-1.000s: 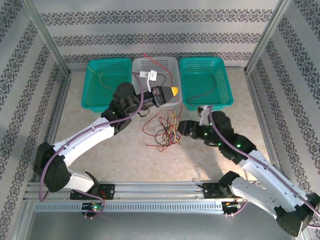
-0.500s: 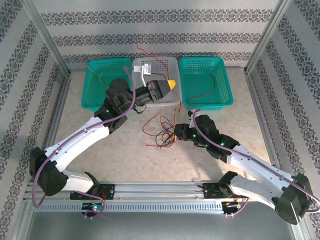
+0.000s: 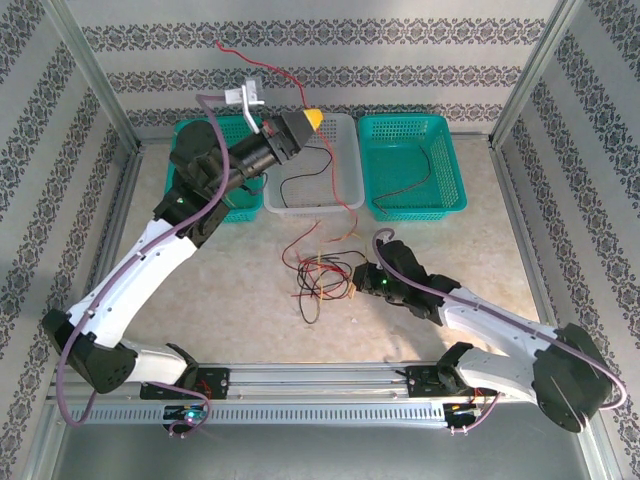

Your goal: Untangle the cables

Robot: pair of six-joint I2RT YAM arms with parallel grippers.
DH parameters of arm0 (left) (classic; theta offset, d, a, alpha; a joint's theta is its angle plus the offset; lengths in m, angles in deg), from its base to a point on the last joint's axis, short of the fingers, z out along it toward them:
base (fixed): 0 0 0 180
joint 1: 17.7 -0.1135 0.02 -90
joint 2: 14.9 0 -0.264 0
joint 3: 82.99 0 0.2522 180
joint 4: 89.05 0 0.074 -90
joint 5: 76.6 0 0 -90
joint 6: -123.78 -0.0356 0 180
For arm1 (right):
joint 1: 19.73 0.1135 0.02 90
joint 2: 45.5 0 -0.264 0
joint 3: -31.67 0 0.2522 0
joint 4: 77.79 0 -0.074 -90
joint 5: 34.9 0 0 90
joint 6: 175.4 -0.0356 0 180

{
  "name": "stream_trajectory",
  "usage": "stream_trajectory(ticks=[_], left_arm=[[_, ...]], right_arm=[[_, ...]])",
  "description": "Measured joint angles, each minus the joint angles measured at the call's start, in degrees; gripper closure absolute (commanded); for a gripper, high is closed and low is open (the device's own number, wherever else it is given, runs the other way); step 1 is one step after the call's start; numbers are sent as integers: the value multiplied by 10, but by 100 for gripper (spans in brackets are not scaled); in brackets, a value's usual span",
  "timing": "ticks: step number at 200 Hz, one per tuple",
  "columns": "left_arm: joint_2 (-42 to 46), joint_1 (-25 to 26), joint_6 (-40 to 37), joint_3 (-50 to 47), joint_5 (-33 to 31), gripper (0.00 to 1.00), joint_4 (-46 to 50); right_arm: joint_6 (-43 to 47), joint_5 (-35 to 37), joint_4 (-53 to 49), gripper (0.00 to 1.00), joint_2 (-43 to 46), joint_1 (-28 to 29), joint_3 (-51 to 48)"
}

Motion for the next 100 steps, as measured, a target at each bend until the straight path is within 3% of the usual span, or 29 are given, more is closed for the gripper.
stream_trajectory(ticks=[42,54,77,100], left_arm=[[17,-4,0,59,18,100,5],[24,-8,0,67,19,100,13],[34,-20,-2,71,21,100,29],[32,-26,-2,68,29,100,44]], right_arm=[[-14,-24,-1,89,-67,-26,-4],[-16,-29,-2,79,-64,-29,-5],[2,-26,-29,49,-10,-30,-4],[33,-7,-92,37,89,-30,38]])
